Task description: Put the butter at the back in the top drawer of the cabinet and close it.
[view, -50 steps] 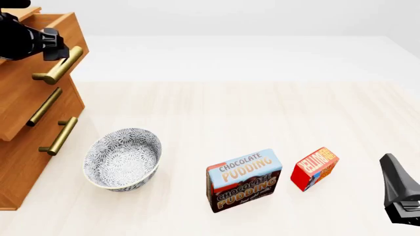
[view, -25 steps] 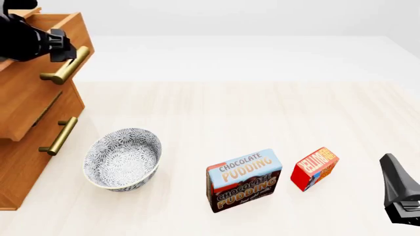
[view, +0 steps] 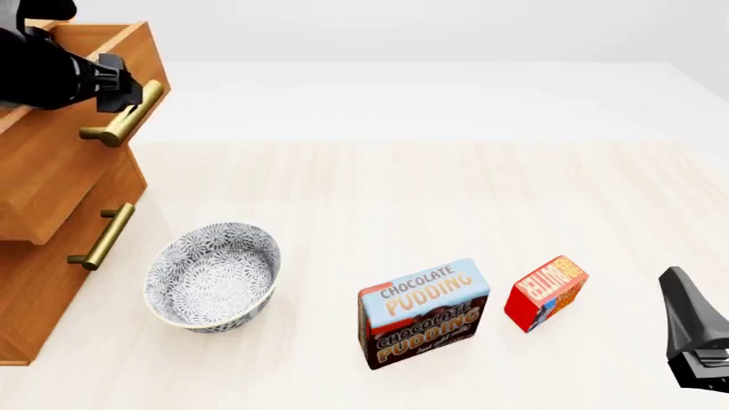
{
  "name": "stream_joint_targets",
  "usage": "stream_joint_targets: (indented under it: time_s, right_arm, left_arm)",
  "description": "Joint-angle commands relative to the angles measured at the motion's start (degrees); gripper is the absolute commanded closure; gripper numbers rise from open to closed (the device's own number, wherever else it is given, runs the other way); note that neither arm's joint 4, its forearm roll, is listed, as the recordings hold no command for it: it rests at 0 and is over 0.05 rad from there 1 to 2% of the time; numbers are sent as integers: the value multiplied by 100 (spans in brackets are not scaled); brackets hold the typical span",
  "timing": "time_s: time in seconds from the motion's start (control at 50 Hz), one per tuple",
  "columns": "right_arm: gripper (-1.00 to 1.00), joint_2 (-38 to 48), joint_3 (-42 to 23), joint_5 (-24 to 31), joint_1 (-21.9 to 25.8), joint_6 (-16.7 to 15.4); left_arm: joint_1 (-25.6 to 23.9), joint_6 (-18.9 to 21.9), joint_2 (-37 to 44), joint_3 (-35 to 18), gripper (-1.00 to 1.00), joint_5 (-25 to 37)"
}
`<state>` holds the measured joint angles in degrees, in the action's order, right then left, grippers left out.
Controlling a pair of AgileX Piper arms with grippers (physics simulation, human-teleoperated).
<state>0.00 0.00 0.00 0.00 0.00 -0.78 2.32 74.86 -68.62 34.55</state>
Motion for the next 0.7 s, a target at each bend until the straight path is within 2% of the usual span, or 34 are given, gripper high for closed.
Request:
stream_joint_targets:
  time_s: [0.02,0.34,0.7]
  right_arm:
    - [-100,0,0,0,0,0]
    - [-100,0,0,0,0,0]
    - [-100,0,0,0,0,0]
  left_arm:
    - [-157,-16,218,254,-100,88]
    - [-341,-102,317,14,-100,161]
    - [-576,-220,222,-466,-100,693]
